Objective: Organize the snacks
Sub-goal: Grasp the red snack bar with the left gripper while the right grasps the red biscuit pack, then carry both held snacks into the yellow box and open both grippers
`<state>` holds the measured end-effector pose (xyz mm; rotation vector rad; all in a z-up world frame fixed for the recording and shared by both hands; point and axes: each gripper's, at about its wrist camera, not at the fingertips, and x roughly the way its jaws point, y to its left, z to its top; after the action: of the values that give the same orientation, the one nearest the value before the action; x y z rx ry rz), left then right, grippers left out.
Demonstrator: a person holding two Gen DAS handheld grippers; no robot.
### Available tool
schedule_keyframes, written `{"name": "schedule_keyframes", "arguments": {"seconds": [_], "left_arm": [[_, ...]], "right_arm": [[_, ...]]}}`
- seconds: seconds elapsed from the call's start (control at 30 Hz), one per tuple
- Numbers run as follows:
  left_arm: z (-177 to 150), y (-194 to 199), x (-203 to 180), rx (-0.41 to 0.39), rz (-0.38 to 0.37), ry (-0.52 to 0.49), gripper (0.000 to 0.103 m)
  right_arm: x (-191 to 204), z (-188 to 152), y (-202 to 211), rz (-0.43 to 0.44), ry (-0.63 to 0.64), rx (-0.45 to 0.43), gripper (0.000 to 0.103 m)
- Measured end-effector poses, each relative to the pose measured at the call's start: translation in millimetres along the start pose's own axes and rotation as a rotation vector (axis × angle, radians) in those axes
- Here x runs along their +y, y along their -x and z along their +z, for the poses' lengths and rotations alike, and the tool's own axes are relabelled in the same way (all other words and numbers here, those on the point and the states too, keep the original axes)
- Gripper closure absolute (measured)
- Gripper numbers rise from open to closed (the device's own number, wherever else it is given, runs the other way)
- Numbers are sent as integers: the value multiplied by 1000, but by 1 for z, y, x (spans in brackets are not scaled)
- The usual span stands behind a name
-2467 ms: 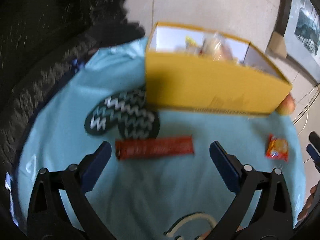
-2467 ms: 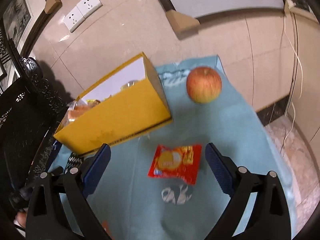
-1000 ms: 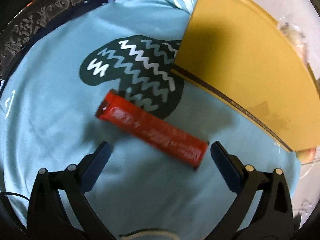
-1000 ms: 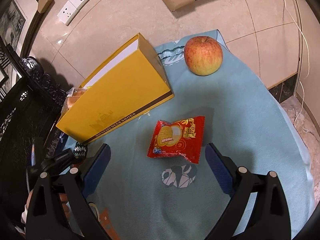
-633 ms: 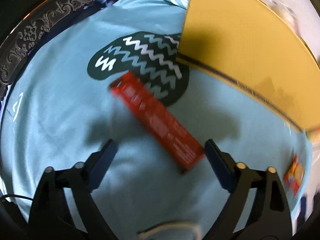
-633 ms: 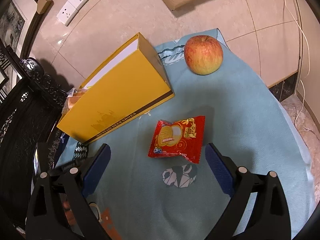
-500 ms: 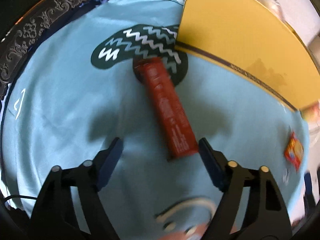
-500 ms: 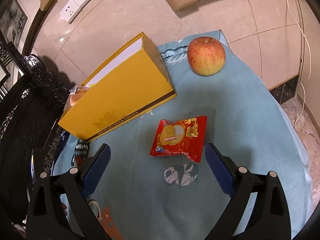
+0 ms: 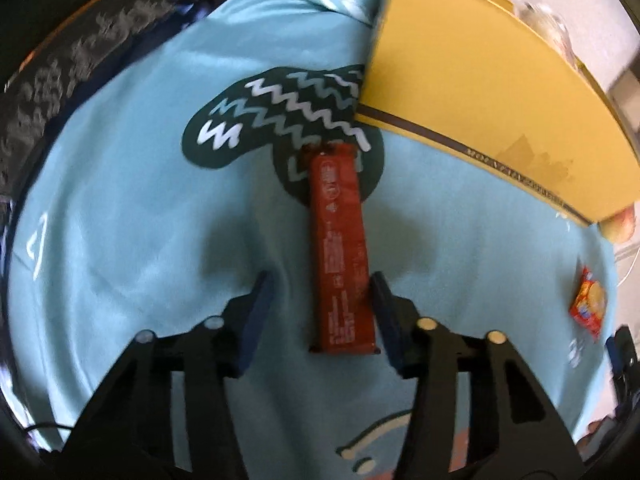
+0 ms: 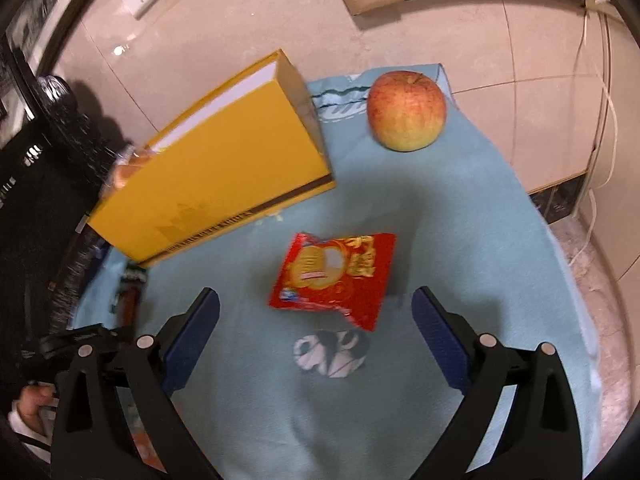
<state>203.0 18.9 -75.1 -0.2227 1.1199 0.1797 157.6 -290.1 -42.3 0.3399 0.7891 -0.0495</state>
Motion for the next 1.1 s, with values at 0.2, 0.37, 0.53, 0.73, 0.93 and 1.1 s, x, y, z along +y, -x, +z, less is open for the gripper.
{"name": "schedule_keyframes", "arguments": {"seconds": [0.2,0.37,0.53,0.73,0.93,1.1], "left_arm": [[-4,4,3,-31,2,-21,65],[-4,-8,8,-54,-16,-28,65],[-4,-6,15,-41,-69,9,58],[2,-4,17,-59,-54,-2,51],[0,-10,1,-73,14,-23,70],[-2,-8,2,-87,34,-41,79]], "right_arm": [[42,0,-44,-210,246,84,6],[41,6,-65,-238,259,88,11],[33,9,-36,-100,208,36,54],[34,17,6,67,159,-50,54],[43,12,8,121,177,-39,54],[50,8,11,147,184,-27,54]]}}
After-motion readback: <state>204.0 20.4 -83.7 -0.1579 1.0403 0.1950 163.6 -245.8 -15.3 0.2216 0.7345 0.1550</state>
